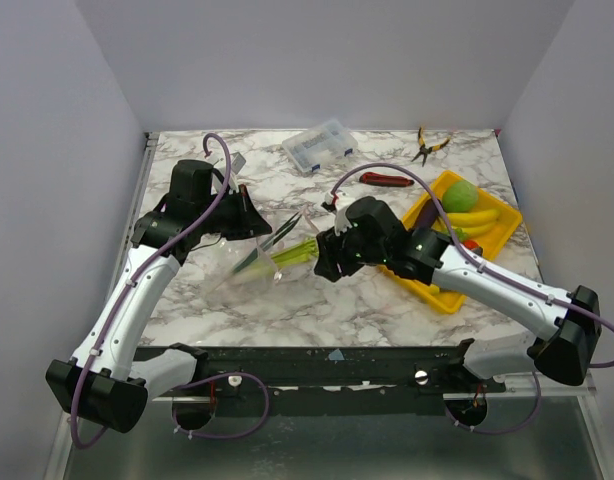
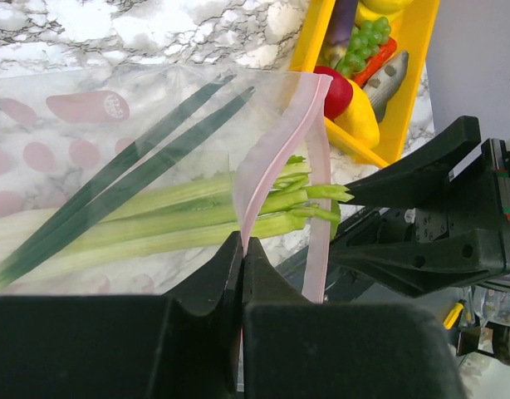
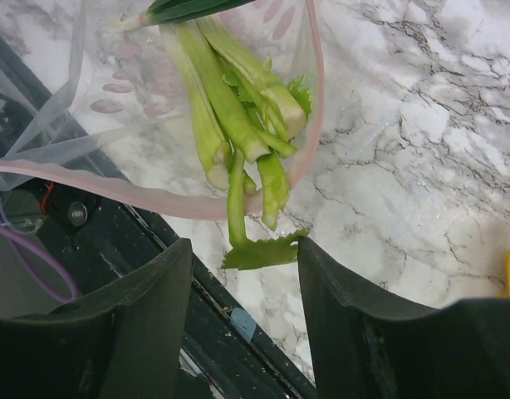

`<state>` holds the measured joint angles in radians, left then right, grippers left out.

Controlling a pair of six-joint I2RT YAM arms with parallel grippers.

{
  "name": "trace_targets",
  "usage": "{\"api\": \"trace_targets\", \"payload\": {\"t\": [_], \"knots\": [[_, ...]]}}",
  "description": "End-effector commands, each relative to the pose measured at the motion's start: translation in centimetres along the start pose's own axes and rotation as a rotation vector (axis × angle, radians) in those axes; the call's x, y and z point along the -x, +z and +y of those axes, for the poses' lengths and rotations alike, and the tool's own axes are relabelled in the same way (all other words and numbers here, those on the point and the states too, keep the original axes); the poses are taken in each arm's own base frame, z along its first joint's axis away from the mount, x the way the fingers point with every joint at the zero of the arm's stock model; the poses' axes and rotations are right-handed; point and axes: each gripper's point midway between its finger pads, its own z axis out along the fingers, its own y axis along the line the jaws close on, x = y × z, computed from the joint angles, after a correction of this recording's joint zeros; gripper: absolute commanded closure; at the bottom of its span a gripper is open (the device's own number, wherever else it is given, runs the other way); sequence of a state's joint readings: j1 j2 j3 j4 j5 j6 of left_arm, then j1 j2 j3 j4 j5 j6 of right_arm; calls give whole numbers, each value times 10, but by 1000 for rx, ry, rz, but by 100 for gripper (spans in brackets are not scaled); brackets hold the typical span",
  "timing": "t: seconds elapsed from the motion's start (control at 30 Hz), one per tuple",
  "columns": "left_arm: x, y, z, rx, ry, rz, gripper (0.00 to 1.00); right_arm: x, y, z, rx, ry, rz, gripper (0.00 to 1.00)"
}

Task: Place the food in the zip-top bag and seal the zipper
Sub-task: Adjust the fake vegetable in the zipper food storage bag.

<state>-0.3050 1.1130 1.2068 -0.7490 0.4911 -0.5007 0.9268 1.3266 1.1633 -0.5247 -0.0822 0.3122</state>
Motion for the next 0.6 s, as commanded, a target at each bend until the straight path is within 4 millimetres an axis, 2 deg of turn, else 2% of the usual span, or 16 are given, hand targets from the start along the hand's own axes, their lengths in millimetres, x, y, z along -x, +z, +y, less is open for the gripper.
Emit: {"api": "trace_targets", "payload": {"t": [0.0, 0.17, 0.27, 0.4, 0.43, 0.57], "knots": [[0, -5, -5, -19, 23, -8, 100, -5, -9, -2, -14, -15, -11, 43], [0, -5, -4, -16, 24, -8, 100, -19, -1, -4, -9, -8, 26, 45], [0, -4, -4, -15, 23, -7, 100, -13, -4, -4, -11, -11, -5, 65], [0, -3, -3, -12, 23, -6, 100, 3, -20, 5, 9, -5, -39, 96], [0, -2, -2, -12, 22, -4, 100, 6, -24, 9, 26, -2, -41, 100], [0, -2, -3, -20, 26, -7, 100, 28, -40, 39, 145, -10, -63, 100]]}}
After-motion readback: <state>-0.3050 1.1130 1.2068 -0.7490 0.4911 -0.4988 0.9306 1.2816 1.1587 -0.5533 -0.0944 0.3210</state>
